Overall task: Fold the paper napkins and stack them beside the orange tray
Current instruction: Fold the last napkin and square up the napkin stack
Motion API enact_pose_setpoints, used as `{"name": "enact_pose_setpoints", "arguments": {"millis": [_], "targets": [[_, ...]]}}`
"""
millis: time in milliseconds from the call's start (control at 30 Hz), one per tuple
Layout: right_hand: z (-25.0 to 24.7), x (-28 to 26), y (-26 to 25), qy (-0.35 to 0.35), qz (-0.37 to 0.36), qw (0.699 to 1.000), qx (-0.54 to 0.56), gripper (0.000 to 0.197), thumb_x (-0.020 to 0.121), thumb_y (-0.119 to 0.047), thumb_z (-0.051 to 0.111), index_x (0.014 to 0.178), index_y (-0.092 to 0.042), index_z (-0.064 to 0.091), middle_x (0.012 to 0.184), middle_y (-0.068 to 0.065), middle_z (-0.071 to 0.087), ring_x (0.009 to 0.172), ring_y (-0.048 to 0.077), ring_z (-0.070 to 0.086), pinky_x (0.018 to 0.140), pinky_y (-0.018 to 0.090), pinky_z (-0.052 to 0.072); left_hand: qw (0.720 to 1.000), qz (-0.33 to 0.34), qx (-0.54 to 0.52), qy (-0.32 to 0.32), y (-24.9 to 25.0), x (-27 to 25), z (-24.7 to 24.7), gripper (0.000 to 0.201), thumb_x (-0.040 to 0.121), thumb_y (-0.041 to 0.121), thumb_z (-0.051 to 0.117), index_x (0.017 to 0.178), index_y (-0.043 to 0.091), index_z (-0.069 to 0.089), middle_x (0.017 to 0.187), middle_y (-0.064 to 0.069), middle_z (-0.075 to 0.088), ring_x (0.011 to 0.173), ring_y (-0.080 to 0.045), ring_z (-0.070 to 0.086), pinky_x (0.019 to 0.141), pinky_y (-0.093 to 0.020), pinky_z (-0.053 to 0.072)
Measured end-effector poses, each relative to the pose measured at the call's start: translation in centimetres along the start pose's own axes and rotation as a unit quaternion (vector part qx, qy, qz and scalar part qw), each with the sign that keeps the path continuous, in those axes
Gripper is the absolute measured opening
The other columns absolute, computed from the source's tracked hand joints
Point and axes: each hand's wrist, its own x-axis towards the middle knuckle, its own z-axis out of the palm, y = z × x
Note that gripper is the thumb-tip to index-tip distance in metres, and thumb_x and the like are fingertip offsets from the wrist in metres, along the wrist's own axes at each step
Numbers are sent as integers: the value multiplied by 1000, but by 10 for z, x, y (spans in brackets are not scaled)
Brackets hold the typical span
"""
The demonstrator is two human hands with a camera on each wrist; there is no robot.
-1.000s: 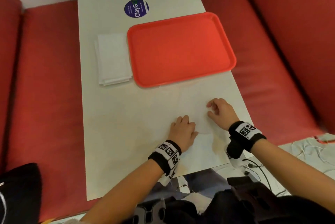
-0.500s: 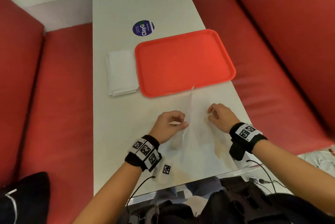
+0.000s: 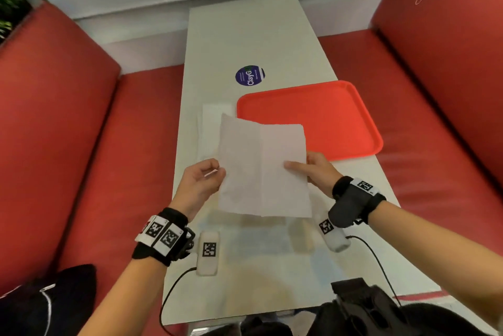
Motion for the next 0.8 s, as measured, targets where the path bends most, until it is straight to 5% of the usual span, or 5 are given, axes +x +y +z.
{"name": "enact_pose_setpoints", "arguments": {"millis": [267,433,567,700,800], "targets": [[44,14,-9,-57,-50,997,2,34,84,-14,74,115,-5,66,104,14,74,84,25,71,72,33,57,992,-61,-94,-61,-24,-4,15,21,63,20,85,66,9,67,141,7,47,111,-22,62,70,-41,57],[52,25,-2,-49,-55,997,1,43,79,-21,75,117,-4,66,110,17,72,87,27,70,78,41,59,990,-50,-128,-39,-35,4,31,36,66,33,88,83,3,75,124,-2,59,109,-24,64,80,-41,56],[51,29,0,-28,-26,999,10,33,92,-23,64,117,-1,64,102,12,74,80,19,71,66,30,57,998,-40,-36,34,-45,14,26,18,79,-3,74,95,3,74,106,-6,73,110,-39,64,91,-49,55],[52,38,-18,-8,9,999,-33,54,94,-49,50,98,2,65,83,9,69,67,17,67,60,29,54,998,-11,46,41,-34,32,12,39,69,-10,80,103,7,73,109,-7,72,100,-40,67,82,-37,59],[60,59,-33,-37,-4,996,-78,43,92,-42,60,117,-7,63,102,10,73,86,24,72,74,39,60,997,0,61,39,-23,52,0,76,69,-5,83,132,23,50,111,-7,67,96,-27,70,74,-30,59]]}}
